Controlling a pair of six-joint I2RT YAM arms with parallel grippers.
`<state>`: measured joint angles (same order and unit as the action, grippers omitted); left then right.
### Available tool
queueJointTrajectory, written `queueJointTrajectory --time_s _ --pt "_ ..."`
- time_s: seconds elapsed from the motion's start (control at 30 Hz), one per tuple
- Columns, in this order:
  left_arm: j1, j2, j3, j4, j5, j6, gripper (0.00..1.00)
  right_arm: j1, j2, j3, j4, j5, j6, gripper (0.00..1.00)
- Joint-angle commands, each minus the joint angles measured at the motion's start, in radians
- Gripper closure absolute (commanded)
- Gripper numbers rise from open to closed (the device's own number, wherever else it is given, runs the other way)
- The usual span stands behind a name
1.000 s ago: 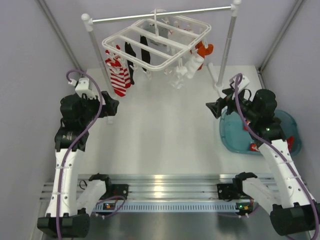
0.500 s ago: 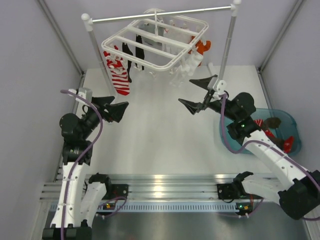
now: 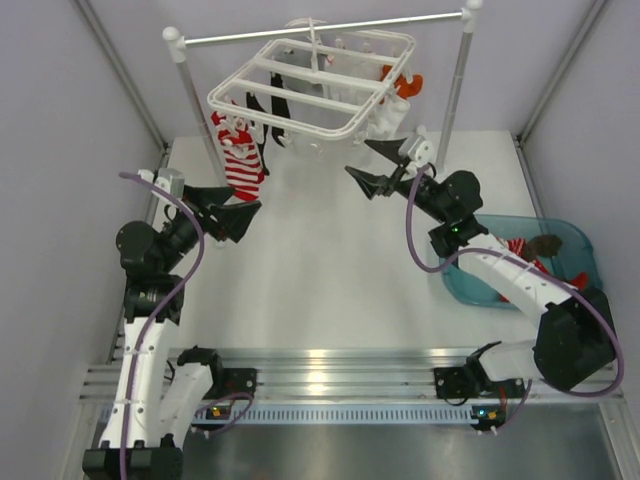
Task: Clip the socks to the hanger
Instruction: Open the clamp at the hanger.
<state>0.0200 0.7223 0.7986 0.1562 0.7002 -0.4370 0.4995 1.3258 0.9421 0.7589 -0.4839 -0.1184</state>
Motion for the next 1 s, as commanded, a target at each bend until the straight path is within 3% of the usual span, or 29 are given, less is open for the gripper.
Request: queueJointTrajectory --time_s 0.0,0.17,0.4,0.63,0.87,0.97 --pt "0.001 0.006 0.048 0.072 0.021 -0.017 0.14 0.017 0.021 0.081 0.151 0.024 0.026 0.38" --pt "0.001 0.02 0.065 0.077 0.027 -0.02 0.14 0.017 0.07 0.129 0.171 0.007 0.051 0.4" --pt "0.001 0.028 0.079 0.095 0.028 -0.037 0.14 0.016 0.085 0.139 0.157 -0.013 0.072 0.55" --pt "0.001 0.065 0.112 0.132 0.067 -0.072 0.14 0.016 0.078 0.119 0.123 -0.025 0.091 0.56" --pt "-0.005 0.1 0.148 0.17 0.099 -0.101 0.17 0.016 0.088 0.138 0.085 -0.016 0.092 0.61" --pt "-0.017 0.124 0.175 0.187 0.102 -0.108 0.2 0.017 0.092 0.149 0.06 -0.018 0.102 0.69"
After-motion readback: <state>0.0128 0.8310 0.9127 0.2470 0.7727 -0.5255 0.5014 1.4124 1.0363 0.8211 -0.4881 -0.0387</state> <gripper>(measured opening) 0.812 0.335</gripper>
